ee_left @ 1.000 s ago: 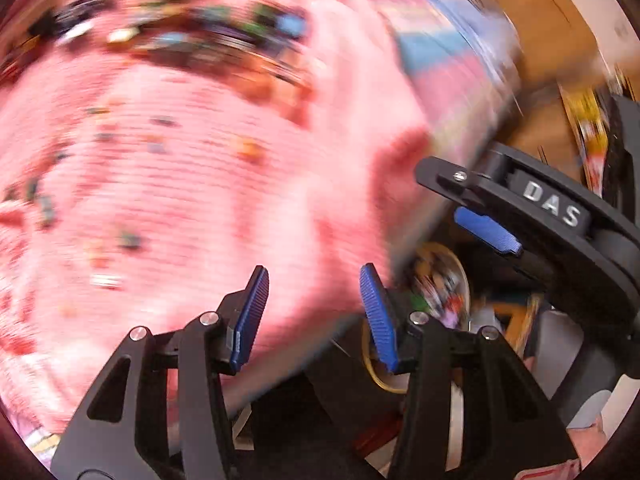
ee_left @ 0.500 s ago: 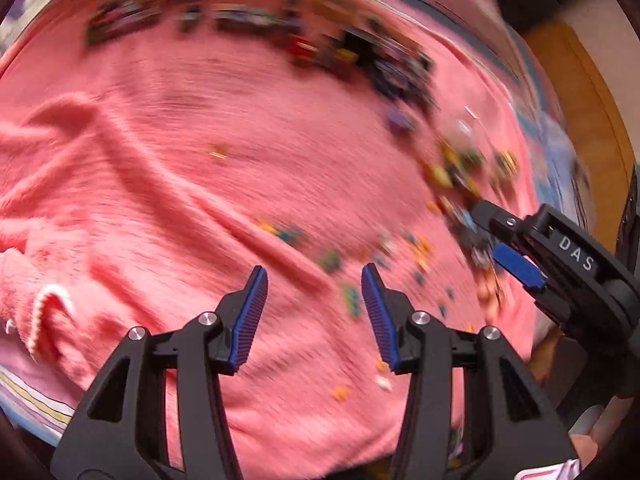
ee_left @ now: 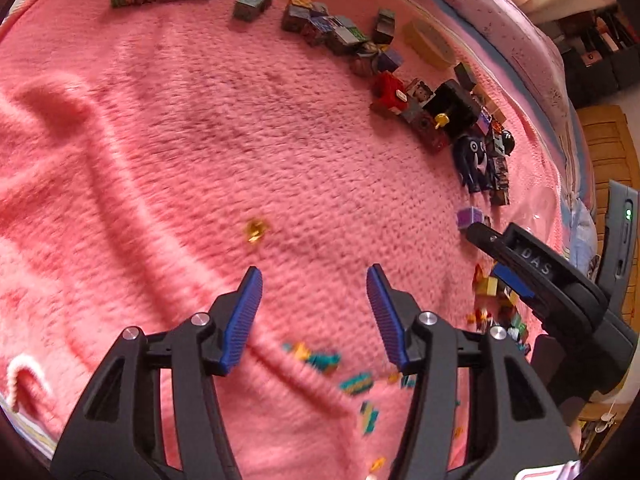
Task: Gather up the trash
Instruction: 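Grasp the purple number cube and face cube pair with the right gripper, then grasp the red Lego brick with the left gripper while the right gripper holds its pair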
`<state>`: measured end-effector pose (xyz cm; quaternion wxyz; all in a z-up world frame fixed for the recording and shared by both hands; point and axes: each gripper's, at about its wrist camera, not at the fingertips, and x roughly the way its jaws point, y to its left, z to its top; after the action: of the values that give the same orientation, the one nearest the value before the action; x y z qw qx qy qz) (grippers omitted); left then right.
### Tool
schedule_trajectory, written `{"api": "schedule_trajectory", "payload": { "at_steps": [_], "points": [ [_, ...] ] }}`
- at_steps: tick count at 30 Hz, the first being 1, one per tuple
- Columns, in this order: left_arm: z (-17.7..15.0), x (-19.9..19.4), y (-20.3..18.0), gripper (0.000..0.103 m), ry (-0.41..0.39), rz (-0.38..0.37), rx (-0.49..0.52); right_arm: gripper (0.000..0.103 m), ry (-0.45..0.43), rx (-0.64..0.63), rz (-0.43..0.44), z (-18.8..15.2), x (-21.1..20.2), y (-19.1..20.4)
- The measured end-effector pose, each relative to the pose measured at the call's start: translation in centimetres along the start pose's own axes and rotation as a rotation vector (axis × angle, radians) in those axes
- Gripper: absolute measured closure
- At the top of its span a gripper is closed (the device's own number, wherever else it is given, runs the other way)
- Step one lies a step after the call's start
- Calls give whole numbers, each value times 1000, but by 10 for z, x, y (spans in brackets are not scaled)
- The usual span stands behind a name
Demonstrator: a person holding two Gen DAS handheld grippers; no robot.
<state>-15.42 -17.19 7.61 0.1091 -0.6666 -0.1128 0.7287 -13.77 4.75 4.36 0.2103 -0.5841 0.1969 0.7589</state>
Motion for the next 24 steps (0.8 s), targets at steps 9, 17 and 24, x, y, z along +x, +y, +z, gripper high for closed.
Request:
{"api": "schedule_trajectory", "payload": {
  "at_steps": [9, 17, 24],
  "points": [
    [15, 30, -6, 50, 34, 10, -12, 38, 16, 6, 28, 15, 32, -4],
    [25, 42, -23, 42, 36, 30, 19, 61, -9, 40, 47, 12, 33, -27],
    [47, 43, -40, 42, 8, 39, 70, 61, -26, 89, 115, 9, 12, -37]
  ]
}}
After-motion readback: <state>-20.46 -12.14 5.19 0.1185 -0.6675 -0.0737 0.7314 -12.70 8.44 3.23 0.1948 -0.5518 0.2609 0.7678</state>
